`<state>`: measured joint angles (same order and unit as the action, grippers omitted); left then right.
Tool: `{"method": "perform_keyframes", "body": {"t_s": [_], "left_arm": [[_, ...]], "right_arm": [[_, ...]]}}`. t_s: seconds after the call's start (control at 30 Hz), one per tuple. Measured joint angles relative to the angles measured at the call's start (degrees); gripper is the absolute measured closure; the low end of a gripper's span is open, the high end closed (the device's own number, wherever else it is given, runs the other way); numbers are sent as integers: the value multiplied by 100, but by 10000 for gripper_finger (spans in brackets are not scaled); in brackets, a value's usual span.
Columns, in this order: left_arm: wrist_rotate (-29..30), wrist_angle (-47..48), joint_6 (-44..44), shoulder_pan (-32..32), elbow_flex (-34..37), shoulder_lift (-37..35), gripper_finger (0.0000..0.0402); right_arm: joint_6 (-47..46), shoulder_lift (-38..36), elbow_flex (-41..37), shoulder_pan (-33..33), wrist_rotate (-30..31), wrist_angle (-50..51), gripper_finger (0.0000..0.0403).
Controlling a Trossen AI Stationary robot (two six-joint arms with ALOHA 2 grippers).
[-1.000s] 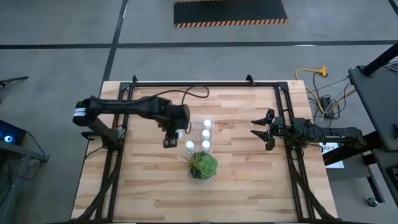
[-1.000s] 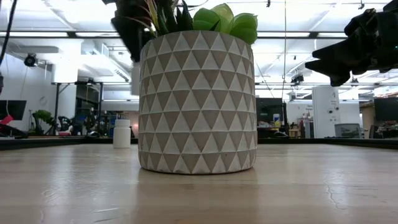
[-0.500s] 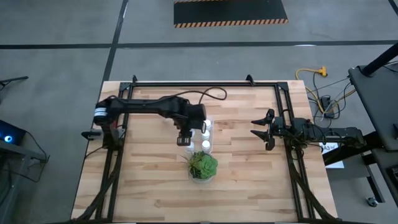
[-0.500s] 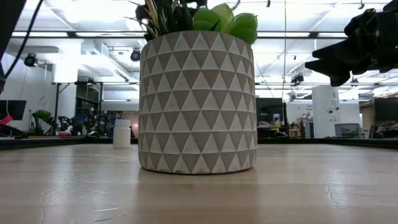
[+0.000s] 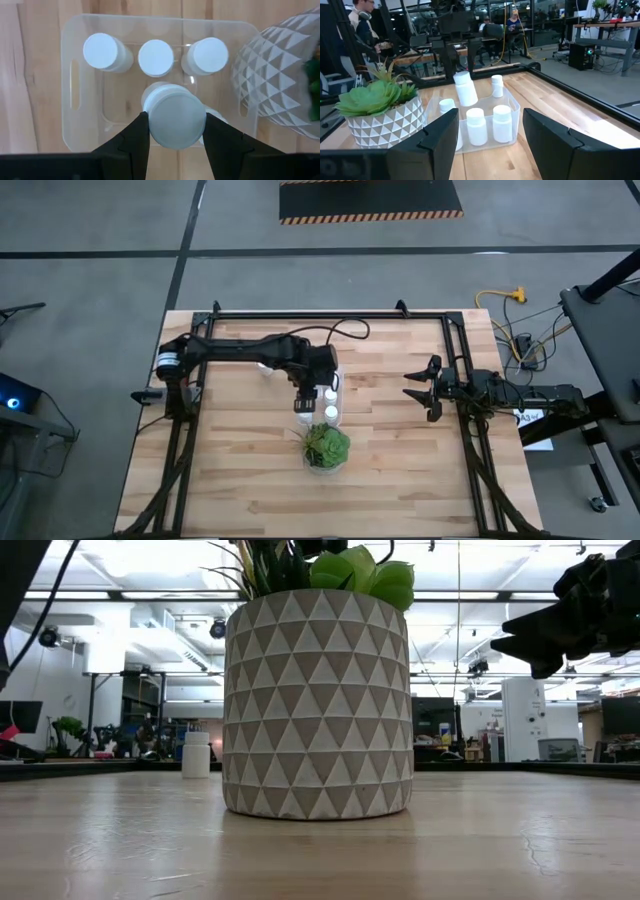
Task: Pick and place pill bottles into a basket
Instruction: Put the white pill bottle into the transparent bin
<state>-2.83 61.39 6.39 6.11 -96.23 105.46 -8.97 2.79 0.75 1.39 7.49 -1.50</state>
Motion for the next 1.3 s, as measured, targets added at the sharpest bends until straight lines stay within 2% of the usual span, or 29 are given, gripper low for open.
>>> {"method": "perform_keyframes", "body": {"t_s": [0.2, 0.4, 0.77, 1.3], "left_arm": [[-153, -130, -4, 142, 43, 24, 261], [-416, -485, -162, 283, 447, 22, 261], [-414, -638, -157, 290, 954, 1, 261], [-411, -896, -272, 301, 1327, -21, 262]], "right_arm": [[0, -2, 0, -1, -1, 0, 193], [0, -2, 0, -1, 0, 0, 193], [0, -1, 0, -1, 2, 0, 193], [0, -2, 0, 2, 2, 0, 193]]}}
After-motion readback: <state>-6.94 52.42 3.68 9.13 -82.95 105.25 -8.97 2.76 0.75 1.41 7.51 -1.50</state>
